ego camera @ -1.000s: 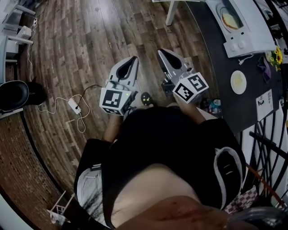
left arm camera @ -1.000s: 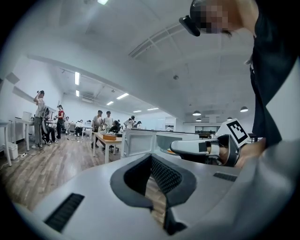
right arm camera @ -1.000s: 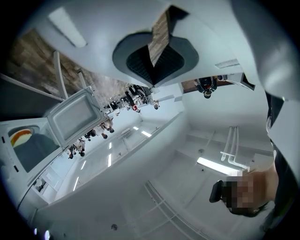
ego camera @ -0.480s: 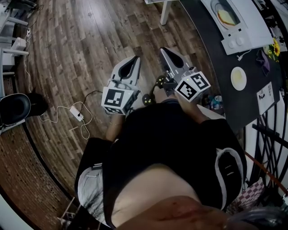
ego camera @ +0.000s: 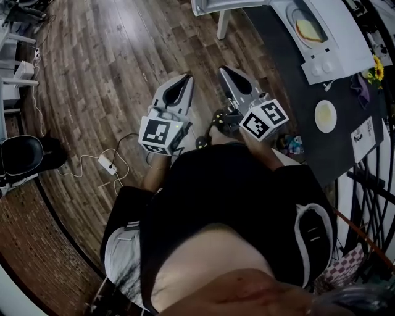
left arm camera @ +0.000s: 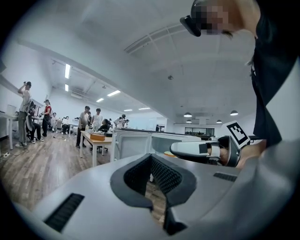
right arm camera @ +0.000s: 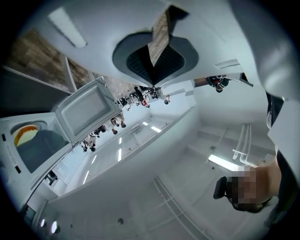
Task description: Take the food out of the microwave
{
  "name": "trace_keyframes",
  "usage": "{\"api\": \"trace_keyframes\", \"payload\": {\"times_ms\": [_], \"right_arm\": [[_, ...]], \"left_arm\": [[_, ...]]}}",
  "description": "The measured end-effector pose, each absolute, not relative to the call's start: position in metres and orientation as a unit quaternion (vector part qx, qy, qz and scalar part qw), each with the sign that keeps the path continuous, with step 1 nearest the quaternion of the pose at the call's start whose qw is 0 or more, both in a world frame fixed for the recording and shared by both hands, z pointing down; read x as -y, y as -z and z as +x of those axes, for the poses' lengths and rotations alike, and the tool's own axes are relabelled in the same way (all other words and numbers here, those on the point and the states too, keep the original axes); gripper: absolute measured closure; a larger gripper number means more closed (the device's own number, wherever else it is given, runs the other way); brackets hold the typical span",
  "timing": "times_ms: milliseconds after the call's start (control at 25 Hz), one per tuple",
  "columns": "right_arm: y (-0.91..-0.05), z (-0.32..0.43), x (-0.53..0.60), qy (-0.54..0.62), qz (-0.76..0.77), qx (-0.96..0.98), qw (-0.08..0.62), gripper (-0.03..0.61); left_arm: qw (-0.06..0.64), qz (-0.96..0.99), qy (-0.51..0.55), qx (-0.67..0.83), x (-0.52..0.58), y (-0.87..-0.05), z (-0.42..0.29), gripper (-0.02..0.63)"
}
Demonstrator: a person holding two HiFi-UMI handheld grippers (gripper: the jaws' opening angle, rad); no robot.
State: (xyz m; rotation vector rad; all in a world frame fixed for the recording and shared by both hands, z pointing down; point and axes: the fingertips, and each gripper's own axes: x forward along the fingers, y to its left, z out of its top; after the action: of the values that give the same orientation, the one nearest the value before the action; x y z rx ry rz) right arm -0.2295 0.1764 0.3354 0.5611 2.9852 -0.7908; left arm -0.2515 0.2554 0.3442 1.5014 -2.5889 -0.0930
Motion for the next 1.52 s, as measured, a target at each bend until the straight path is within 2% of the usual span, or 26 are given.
{"api": "trace_keyframes", "payload": {"times_ms": [1520], "right_arm": [[-0.332,-0.311,-0.032,0.258,0.101,-0.96,0.041,0.578]], "left_arm": [[0.073,0.585,0.002,0.808,-0.098,-0.337,-0.344,0.606]]}}
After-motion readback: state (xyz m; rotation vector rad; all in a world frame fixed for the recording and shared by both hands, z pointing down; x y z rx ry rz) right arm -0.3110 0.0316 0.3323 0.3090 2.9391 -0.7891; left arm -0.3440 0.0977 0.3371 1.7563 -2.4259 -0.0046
